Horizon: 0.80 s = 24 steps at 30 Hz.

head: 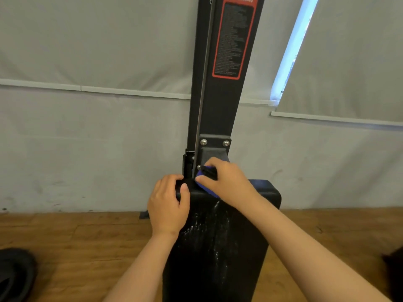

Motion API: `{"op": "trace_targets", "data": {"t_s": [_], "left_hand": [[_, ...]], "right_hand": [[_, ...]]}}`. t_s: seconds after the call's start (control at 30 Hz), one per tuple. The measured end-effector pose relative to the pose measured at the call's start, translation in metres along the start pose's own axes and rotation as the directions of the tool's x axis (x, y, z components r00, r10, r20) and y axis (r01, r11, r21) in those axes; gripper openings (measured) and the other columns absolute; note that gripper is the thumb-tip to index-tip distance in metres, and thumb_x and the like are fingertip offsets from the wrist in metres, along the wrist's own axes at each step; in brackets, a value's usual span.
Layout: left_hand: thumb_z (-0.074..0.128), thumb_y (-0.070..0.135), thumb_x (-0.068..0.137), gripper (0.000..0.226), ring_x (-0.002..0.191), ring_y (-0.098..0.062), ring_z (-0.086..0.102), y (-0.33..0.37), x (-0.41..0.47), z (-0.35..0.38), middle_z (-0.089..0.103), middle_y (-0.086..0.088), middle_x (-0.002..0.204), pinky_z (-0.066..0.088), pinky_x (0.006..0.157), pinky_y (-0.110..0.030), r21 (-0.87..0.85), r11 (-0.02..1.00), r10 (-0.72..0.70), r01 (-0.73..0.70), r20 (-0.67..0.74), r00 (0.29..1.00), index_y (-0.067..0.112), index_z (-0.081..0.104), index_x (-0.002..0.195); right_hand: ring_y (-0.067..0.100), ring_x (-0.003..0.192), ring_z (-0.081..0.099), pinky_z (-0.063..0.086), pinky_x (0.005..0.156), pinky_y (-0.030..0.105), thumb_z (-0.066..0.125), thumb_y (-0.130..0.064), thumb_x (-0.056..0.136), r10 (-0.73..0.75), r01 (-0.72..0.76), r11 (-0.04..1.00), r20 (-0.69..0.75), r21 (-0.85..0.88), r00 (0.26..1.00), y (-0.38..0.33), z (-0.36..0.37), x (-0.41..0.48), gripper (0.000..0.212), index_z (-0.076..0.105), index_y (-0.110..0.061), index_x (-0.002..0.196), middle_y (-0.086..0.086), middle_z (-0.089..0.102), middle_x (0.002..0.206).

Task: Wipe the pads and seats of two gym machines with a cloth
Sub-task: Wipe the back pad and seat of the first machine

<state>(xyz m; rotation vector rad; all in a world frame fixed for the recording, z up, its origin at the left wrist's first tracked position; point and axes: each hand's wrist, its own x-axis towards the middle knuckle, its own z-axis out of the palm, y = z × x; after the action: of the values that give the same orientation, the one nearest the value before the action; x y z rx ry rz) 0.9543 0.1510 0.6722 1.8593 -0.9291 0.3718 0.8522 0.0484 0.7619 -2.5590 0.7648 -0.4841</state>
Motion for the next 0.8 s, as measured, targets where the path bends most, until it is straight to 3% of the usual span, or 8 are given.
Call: {"op": "trace_targets", "data": {"t_s": [0.17,0.27,0.43,0.53,0.7,0.8], "left_hand": [[0.036,0.037,0.091,0.036,0.083,-0.002,0.047,0.000,-0.001,0.002,0.062,0.005,0.094,0.029,0.067,-0.007,0.010,1.000,0.003,-0.003,-0.009,1.000,0.015,0.062,0.102],[0.036,0.037,0.090,0.037,0.083,-0.004,0.049,0.000,-0.001,0.002,0.062,0.004,0.094,0.030,0.066,-0.009,0.012,1.000,-0.007,0.007,-0.014,1.000,0.014,0.062,0.102],[0.034,0.039,0.089,0.040,0.085,-0.004,0.048,0.002,-0.001,0.002,0.062,0.004,0.097,0.032,0.063,-0.018,0.022,1.000,-0.018,0.018,-0.005,1.000,0.014,0.061,0.104],[0.033,0.039,0.089,0.041,0.085,-0.004,0.049,0.003,-0.003,0.001,0.063,0.003,0.098,0.031,0.064,-0.014,0.027,0.999,-0.028,0.028,-0.006,1.000,0.014,0.061,0.105],[0.033,0.041,0.088,0.043,0.079,-0.007,0.051,0.004,-0.002,0.000,0.064,0.002,0.097,0.031,0.064,-0.010,0.040,0.998,-0.045,0.045,-0.010,0.999,0.013,0.061,0.106],[0.032,0.042,0.088,0.045,0.079,-0.008,0.051,0.004,-0.002,0.000,0.064,0.001,0.098,0.030,0.064,-0.010,0.047,0.997,-0.054,0.054,-0.006,0.999,0.013,0.060,0.107]], "right_hand": [[0.021,0.086,0.059,0.047,0.073,0.030,0.067,-0.036,0.086,0.257,-0.264,0.963,-0.115,-0.052,0.960,0.054,-0.036,-0.004,0.029,0.062,-0.015,0.105,0.008,0.067,0.098],[0.016,0.084,0.057,0.043,0.068,0.025,0.067,-0.036,0.087,0.228,-0.228,0.974,-0.091,0.012,0.970,0.040,-0.024,0.002,0.027,0.061,-0.016,0.105,0.001,0.063,0.092],[0.010,0.088,0.057,0.048,0.075,0.023,0.067,-0.036,0.086,0.072,-0.070,0.992,-0.016,0.107,0.997,0.007,-0.003,0.000,0.027,0.059,-0.021,0.106,-0.005,0.061,0.094],[0.006,0.080,0.054,0.041,0.064,0.016,0.067,-0.037,0.086,0.128,-0.130,0.986,0.032,0.105,0.991,0.030,-0.020,-0.007,0.022,0.057,-0.024,0.101,-0.010,0.056,0.085],[0.020,0.084,0.058,0.042,0.068,0.027,0.067,-0.034,0.086,0.347,-0.344,0.938,-0.148,0.042,0.926,0.073,-0.043,-0.006,0.030,0.064,-0.012,0.106,0.007,0.065,0.094],[0.021,0.092,0.061,0.047,0.074,0.028,0.067,-0.035,0.086,0.265,-0.257,0.963,-0.138,0.074,0.954,0.052,-0.024,-0.001,0.029,0.063,-0.014,0.106,0.004,0.065,0.095]]}}
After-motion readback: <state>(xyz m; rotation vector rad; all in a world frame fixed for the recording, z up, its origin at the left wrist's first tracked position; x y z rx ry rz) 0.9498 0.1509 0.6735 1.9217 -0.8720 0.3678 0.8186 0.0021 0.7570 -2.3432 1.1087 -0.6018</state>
